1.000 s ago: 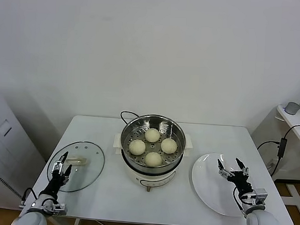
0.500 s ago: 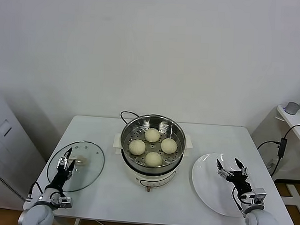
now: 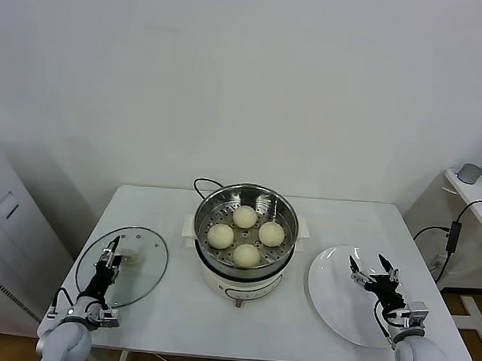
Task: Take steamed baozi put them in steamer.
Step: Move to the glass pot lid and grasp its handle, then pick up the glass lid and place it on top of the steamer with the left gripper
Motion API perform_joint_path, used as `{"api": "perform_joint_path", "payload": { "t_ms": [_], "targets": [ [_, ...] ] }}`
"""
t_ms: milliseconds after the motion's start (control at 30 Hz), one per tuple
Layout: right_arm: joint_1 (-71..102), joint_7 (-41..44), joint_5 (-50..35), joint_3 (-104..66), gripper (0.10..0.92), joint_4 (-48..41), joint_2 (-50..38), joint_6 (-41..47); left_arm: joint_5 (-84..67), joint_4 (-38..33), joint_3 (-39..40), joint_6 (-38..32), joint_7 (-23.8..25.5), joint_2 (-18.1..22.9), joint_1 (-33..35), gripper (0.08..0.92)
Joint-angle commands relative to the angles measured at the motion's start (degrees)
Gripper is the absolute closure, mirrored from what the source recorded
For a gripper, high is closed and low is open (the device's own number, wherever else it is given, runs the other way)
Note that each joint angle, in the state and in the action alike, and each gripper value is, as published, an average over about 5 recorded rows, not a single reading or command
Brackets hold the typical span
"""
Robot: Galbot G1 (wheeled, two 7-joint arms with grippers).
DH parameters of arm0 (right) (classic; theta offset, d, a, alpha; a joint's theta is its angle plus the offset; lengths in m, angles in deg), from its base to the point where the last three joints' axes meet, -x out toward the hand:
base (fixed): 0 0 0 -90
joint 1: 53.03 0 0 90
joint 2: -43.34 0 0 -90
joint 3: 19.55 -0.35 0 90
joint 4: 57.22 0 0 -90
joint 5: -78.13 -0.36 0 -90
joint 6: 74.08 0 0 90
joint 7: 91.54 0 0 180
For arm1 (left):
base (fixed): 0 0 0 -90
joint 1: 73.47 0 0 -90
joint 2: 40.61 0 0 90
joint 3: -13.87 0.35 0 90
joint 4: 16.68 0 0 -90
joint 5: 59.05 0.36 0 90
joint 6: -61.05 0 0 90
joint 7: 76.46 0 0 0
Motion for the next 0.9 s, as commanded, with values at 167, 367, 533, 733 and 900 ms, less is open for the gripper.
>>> {"api": "perform_joint_path", "payload": {
  "t_ms": [167,367,533,733,900],
  "targets": [
    [-0.16,-0.17,-0.18,-0.16,0.203,0.13,-0.22,0.14,1.31,0.48,-0.85,-3.17,-2.51,0.96,-0.88,0.591],
    [-0.23,-0.31,-0.24,-0.19,0.203,0.21,-0.22,0.21,1.02,-2.73,-2.21,-4.27,-3.83,0.69,-0.63,0.755],
    [-0.07,-0.15,-0.81,-0.3,0.203,0.88,-0.5,0.71,-2.01,-9.35,-3.45,-3.77,-0.62,-1.67,0.32,0.881],
    [0.24,0.2,-1.91,-0.85,0.203,2.09,-1.17,1.24,-10.64,-15.71,-3.72,1.01,6.21,-6.69,-0.97,0.891],
    [0.16,0.77,-2.01,-1.29,0.203,2.8,-1.43,1.25,-16.0,-19.43,-3.01,6.1,10.88,-10.34,-2.92,0.891]
  ]
}}
